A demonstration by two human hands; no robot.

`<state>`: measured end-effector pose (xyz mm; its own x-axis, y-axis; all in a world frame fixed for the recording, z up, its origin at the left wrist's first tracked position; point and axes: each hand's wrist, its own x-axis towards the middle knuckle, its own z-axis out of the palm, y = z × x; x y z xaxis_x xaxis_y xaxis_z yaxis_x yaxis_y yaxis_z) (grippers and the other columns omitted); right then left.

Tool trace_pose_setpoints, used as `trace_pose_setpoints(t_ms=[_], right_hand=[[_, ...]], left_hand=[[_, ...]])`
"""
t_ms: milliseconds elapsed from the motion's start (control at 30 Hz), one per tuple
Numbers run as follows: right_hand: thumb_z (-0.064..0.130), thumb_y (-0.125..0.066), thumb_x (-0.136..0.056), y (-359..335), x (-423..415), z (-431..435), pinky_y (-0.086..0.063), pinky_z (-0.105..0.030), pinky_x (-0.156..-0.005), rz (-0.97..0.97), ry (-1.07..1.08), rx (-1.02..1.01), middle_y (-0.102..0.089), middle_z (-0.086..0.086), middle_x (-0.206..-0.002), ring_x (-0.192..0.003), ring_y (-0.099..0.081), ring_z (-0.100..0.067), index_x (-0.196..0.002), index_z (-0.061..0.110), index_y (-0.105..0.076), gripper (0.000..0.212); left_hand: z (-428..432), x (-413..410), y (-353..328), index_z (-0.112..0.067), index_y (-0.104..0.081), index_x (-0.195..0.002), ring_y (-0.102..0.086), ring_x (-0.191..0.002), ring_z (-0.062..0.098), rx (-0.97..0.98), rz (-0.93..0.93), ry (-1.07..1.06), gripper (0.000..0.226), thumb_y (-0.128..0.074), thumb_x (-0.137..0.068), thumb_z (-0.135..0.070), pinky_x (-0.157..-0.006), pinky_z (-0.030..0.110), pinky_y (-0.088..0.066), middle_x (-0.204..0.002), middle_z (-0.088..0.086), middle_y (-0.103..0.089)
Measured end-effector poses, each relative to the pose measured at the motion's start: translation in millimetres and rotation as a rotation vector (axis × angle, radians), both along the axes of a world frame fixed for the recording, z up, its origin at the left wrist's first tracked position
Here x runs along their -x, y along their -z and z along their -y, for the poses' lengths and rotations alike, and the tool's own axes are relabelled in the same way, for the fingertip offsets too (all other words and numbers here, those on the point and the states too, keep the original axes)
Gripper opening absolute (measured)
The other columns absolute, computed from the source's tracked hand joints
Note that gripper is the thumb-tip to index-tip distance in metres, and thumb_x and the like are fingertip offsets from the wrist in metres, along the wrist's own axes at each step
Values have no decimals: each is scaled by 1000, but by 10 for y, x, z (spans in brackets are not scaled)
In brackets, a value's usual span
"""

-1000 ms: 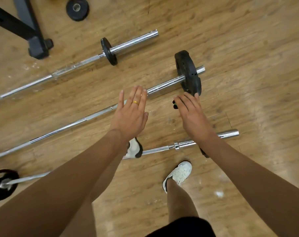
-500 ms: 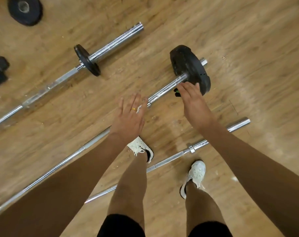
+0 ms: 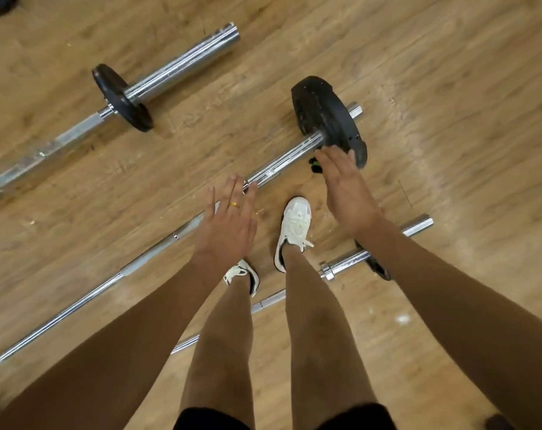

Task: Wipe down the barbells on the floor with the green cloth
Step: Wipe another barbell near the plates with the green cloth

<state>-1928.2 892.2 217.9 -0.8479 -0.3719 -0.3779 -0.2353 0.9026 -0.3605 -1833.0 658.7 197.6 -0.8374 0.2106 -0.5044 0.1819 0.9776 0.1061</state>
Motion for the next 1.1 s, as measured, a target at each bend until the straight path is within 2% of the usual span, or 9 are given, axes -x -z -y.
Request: trace_pose_setpoints(t_ms=[167,333,467,567,667,733,833,933,1100], right_hand=[[-23,-45,-81,777,171,-16,11,-34,-122,74,-61,4,-31,-21,-158,-151,-20,-31,-153,-1,-27,78],[-24,-46,-83,1440,390,-1,-16,-42,-125,20,57,69,-44,-22,-147,-141,-37,-35,-145,-1,-43,66],[-25,-45,-81,2017,443,-30,-16,-39,-125,-15,45,75,-40,-19,-151,-145,-31,-34,-148,2,-39,73],[-24,-44,-82,2487,416,-119,-23,-44,-123,-64,41,100,-39,-19,-153,-146,-30,-35,-149,4,-39,73],[-24,-45,-81,2907,365,-148,-25,-51,-122,-204,63,125,-40,-16,-154,-148,-29,-31,-149,7,-41,74],[-21,-47,-84,3122,358,-171,-26,-54,-120,-326,53,172,-44,-14,-151,-148,-31,-27,-147,9,-42,70],[3,-43,-100,3359,399,-215,-28,-57,-117,-455,7,285,-49,-11,-145,-146,-34,-22,-142,12,-47,43],[13,-40,-103,3525,426,-208,-33,-61,-112,-592,36,351,-55,-13,-139,-141,-40,-22,-137,11,-52,36],[15,-38,-104,3612,477,-174,-34,-58,-113,-709,-6,358,-59,-12,-134,-137,-47,-23,-132,7,-56,35]], left_hand=[[-70,347,495,-10,-19,-160,-11,-155,31,-29,-63,-40,67,-41,-101,-35,-123,55,-8,-167,17,-15],[-71,521,1138,-10,-13,-161,-4,-156,29,-16,-29,5,67,-38,-105,-37,-124,54,-4,-168,15,-8],[-43,538,1696,-7,-15,-160,-7,-156,32,-36,-114,115,70,-42,-105,-40,-124,55,-7,-168,18,-11],[48,443,2129,-4,-16,-159,-10,-155,34,-91,-221,259,67,-29,-105,-41,-123,56,-12,-167,20,-13],[258,238,2486,-2,-24,-158,-18,-154,35,-194,-245,321,68,-18,-106,-47,-120,59,-24,-166,21,-19],[464,104,2703,-3,-23,-157,-22,-153,36,-214,-259,301,70,-26,-104,-48,-117,60,-29,-165,21,-21],[666,4,2954,-5,-23,-155,-31,-148,40,-213,-314,267,69,-36,-100,-44,-113,59,-34,-160,23,-29],[686,-47,3125,-2,-25,-153,-37,-143,42,-240,-434,283,65,-39,-99,-35,-110,57,-32,-157,24,-32],[788,-88,3259,-2,-19,-159,-22,-152,37,-278,-539,311,69,-41,-102,-34,-115,56,-27,-165,22,-20]])
